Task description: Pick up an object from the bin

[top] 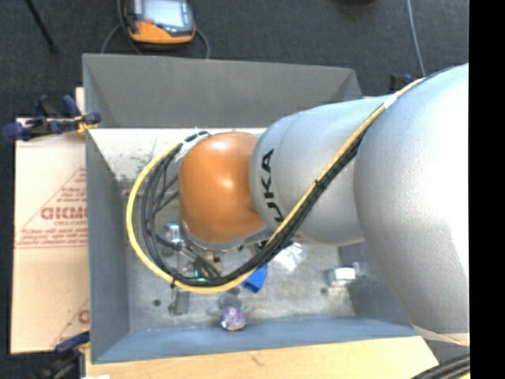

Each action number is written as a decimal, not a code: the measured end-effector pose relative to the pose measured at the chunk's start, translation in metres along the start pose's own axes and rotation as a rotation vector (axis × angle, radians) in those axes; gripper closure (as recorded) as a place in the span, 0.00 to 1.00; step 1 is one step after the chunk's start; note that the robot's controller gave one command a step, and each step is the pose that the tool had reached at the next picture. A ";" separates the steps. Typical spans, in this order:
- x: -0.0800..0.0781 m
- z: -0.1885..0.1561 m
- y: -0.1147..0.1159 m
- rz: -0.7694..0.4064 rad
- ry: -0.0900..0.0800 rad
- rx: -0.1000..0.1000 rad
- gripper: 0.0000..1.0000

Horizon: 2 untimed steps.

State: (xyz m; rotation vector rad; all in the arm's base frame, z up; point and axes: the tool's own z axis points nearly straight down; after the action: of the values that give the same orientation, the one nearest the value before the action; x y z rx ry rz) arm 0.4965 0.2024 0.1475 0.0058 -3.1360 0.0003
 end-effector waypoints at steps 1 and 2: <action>-0.096 0.079 -0.023 -0.153 -0.010 0.002 0.00; 0.022 0.058 -0.066 -0.120 -0.010 -0.001 0.00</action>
Offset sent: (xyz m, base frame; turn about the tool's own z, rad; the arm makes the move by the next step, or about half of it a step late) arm 0.0928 -0.0197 -0.0775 -0.1559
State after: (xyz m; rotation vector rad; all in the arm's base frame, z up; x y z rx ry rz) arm 0.4742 0.1362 0.0897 0.1940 -3.1402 -0.0018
